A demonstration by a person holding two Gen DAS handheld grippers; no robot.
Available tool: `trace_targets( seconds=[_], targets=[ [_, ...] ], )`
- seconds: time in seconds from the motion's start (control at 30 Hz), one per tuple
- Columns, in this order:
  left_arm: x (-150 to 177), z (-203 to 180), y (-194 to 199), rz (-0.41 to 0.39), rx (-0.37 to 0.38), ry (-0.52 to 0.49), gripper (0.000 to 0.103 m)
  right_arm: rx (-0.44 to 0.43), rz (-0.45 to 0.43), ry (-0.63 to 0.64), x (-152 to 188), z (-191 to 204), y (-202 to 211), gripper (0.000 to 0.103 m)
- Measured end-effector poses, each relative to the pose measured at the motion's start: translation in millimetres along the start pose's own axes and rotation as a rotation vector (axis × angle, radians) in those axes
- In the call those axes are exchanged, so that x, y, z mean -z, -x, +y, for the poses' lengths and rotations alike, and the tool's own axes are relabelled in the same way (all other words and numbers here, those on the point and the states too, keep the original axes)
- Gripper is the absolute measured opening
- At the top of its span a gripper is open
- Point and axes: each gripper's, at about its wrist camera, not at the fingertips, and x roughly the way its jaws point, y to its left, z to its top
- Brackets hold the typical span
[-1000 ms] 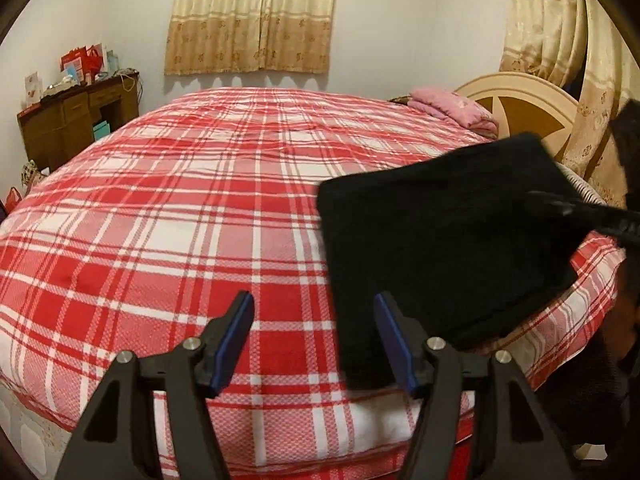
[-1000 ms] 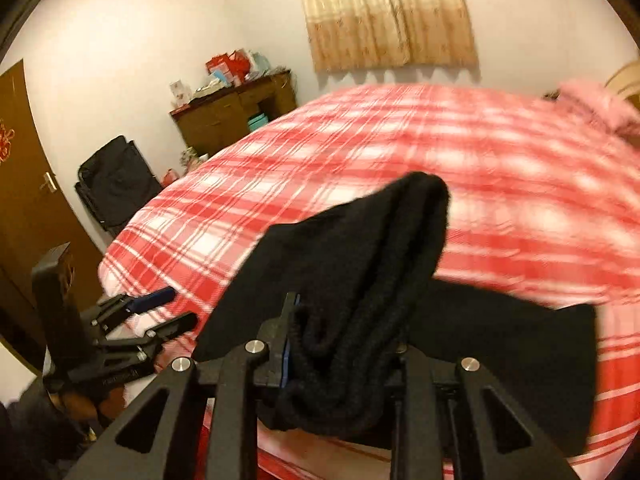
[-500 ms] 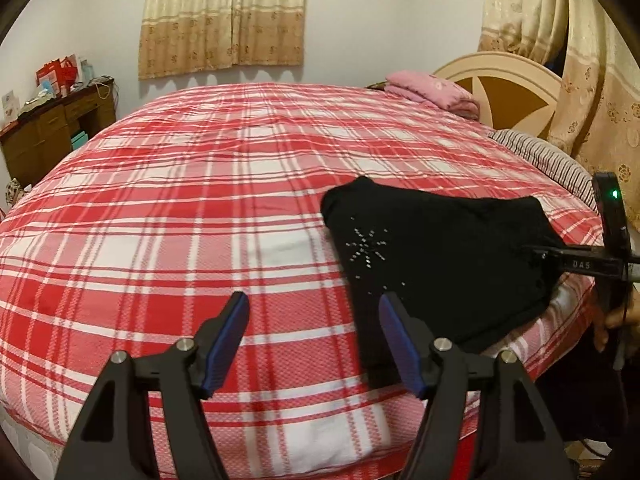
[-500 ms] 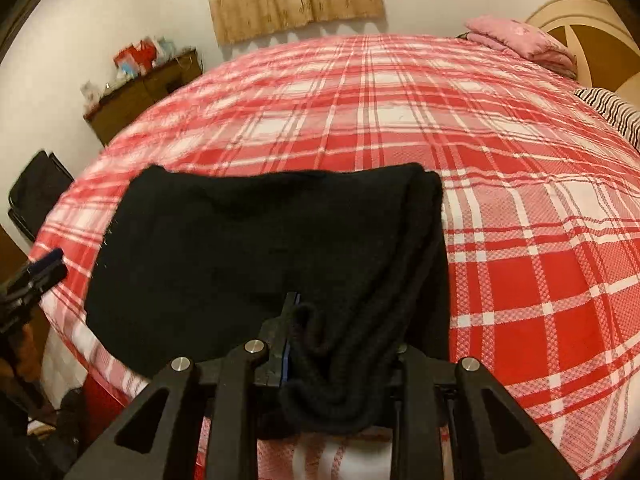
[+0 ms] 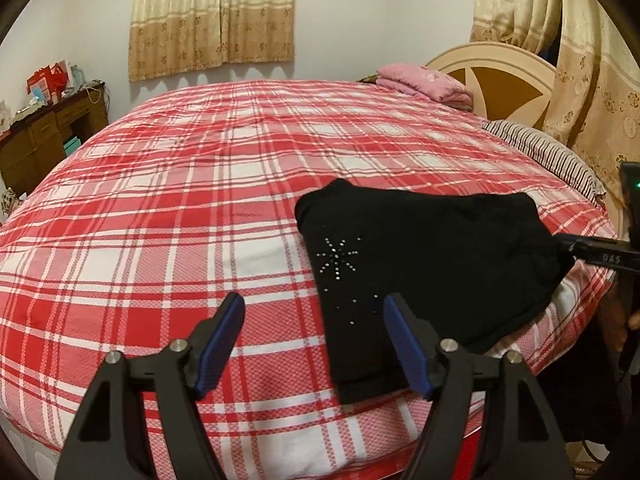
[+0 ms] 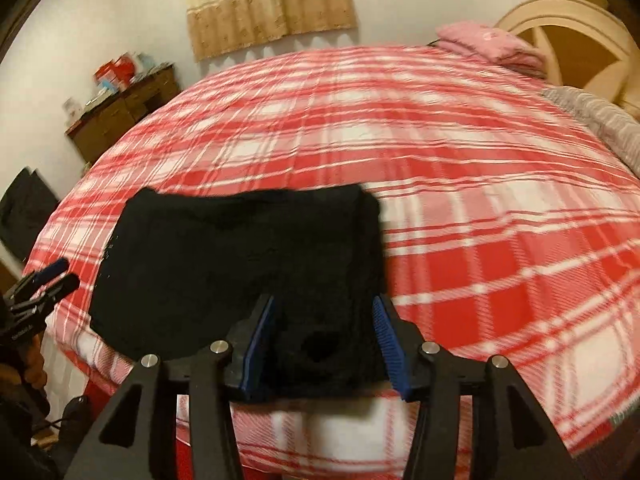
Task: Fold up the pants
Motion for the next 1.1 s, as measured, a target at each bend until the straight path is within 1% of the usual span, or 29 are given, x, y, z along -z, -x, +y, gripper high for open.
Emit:
trace_targets(
  seconds=[0.03,0.07,0.1,0.13,0.17,0.2,0.23,0.3,0.33,0.37,0.4,0.43,0.5,0.57,0.63,0.7,0.8,0.83,0.87,0.9,0.97,1.03,1.07,1.1],
  targets=[
    [-0.2,-1.4,-0.1,0.0,0.001,-0.003,0.074,0.011,-0.027,-0.008,-0.5,-3.1,5.6,0.052],
    [-0.5,-4.9,0.2,-0.001,0.002,-0.012,0.074,0.035,-0.079,-0.007,-2.1,-5.6,14.2,0.052],
    [-1.3,-6.9,0.0,-0.002,0.001,-0.018,0.074,0.048,-0.105,-0.005,-4.7,-6.1,17.8,0.052],
    [-3.5,-10.7,-0.4,-0.004,-0.002,-0.03,0.074,0.054,-0.123,-0.006,-8.3,-6.9,20.1,0.052],
    [-6.1,-13.9,-0.6,-0.006,-0.004,-0.038,0.074,0.038,-0.138,-0.008,-15.4,-6.2,20.6,0.052],
    [-9.9,-16.2,-0.9,-0.012,-0.004,-0.042,0.074,0.014,-0.141,-0.006,-20.9,-4.5,18.9,0.05],
    [-13.7,-19.9,-0.9,-0.02,-0.004,-0.044,0.074,-0.013,-0.139,0.001,-26.1,-2.2,15.9,0.041],
    [-21.3,-26.2,-4.6,-0.026,-0.011,-0.036,0.074,-0.067,-0.104,0.042,-38.5,9.5,-0.8,0.03],
    [-24.2,-30.0,-9.3,-0.015,-0.023,-0.03,0.074,-0.076,-0.08,0.057,-42.7,14.8,-10.6,0.028],
    [-25.9,-34.4,-15.9,0.005,-0.035,-0.027,0.074,-0.074,-0.031,0.076,-47.7,20.6,-29.2,0.026],
    [-26.3,-38.7,-21.6,0.022,-0.039,-0.03,0.074,-0.056,0.0,0.085,-49.2,23.0,-42.0,0.02],
    [-24.9,-43.7,-27.4,0.037,-0.045,-0.038,0.074,-0.019,0.042,0.09,-50.5,23.5,-59.8,0.02],
    [-17.8,-53.8,-39.0,0.07,-0.077,-0.064,0.074,0.004,0.079,0.07,-50.5,20.2,-81.0,0.02],
    [-8.4,-61.0,-49.8,0.112,-0.097,-0.085,0.074,0.002,0.05,0.039,-53.1,17.5,-82.1,0.02],
    [0.1,-66.1,-55.4,0.122,-0.124,-0.109,0.075,0.012,0.057,0.041,-53.9,20.4,-81.5,0.02],
    [1.9,-68.4,-54.3,0.118,-0.136,-0.124,0.075,0.007,0.046,0.056,-53.3,21.9,-73.8,0.02],
    [0.8,-64.6,-52.1,0.124,-0.121,-0.1,0.075,-0.041,-0.037,0.031,-47.0,16.8,-41.7,0.02],
    [0.5,-63.6,-52.7,0.128,-0.118,-0.09,0.078,-0.045,-0.046,0.03,-41.4,15.8,-32.1,0.021],
    [1.0,-61.5,-53.5,0.134,-0.117,-0.075,0.08,-0.043,-0.037,0.033,-36.0,16.0,-27.2,0.023],
    [0.7,-59.9,-54.4,0.137,-0.113,-0.066,0.081,-0.042,-0.025,0.037,-29.6,15.1,-23.4,0.025],
    [0.1,-57.6,-55.1,0.144,-0.1,-0.046,0.081,-0.037,0.009,0.047,-12.6,11.8,-18.8,0.025],
    [0.5,-57.2,-55.4,0.148,-0.095,-0.04,0.081,-0.003,0.044,0.069,5.5,6.6,-16.9,0.026],
    [0.9,-57.2,-55.8,0.149,-0.094,-0.038,0.082,0.022,0.051,0.075,14.0,2.2,-15.7,0.03],
    [1.2,-57.3,-56.9,0.151,-0.096,-0.034,0.082,0.035,0.042,0.058,16.6,-3.4,-14.5,0.046]
  ],
)
